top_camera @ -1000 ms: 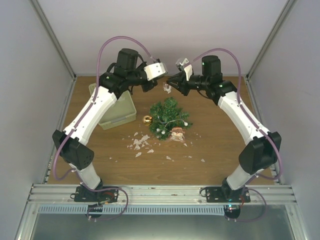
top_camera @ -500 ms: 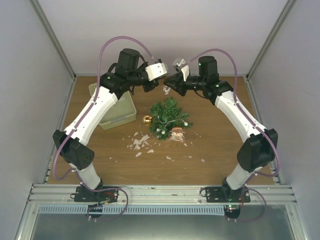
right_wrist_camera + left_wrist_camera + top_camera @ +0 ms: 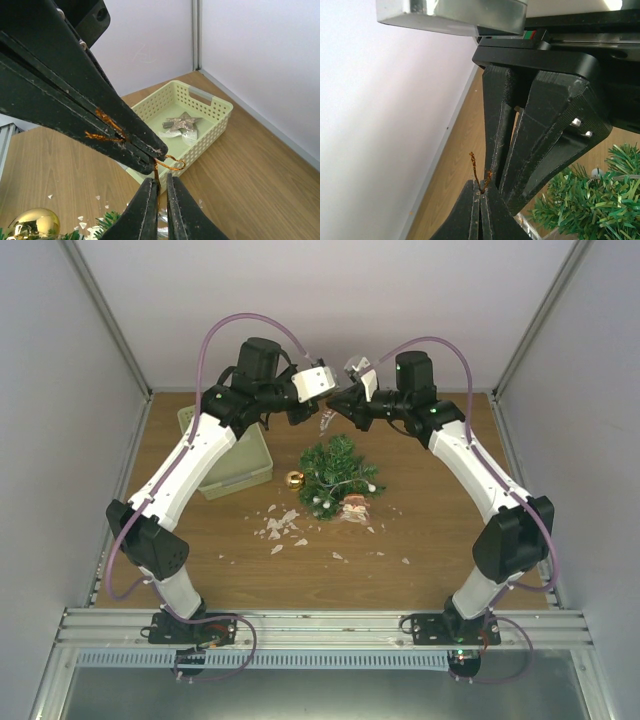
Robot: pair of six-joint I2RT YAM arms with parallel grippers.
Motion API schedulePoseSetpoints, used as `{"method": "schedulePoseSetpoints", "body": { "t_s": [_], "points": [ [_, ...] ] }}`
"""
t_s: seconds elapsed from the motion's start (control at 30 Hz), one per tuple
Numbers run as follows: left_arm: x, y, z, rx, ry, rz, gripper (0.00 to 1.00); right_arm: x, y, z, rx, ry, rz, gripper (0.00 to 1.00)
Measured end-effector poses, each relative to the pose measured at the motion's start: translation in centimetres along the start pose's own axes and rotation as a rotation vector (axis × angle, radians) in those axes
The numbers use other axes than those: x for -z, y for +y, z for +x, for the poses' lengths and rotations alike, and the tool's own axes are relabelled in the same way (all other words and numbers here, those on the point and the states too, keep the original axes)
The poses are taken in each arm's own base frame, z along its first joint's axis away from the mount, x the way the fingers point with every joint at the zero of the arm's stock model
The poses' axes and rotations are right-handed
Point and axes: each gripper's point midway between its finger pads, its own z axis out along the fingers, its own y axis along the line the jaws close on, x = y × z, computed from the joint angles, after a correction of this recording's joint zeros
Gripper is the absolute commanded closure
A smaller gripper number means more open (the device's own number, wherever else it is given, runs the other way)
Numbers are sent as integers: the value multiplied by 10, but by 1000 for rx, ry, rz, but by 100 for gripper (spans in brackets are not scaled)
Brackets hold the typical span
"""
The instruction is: Decorate the small christmas tree
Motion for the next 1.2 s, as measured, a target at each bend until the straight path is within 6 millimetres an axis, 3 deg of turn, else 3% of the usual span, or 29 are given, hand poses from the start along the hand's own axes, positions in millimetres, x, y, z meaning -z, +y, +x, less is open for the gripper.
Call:
{"method": "schedulePoseSetpoints", "body": {
  "t_s": [0.5,1.2],
  "points": [
    [0,-1,-1,-1,-1,2,100,-1,-1,-2,2,-3,-3,99],
    [-4,-1,5,-4,19,-2,100,5,-8,6,-3,53,59,100]
  ]
}}
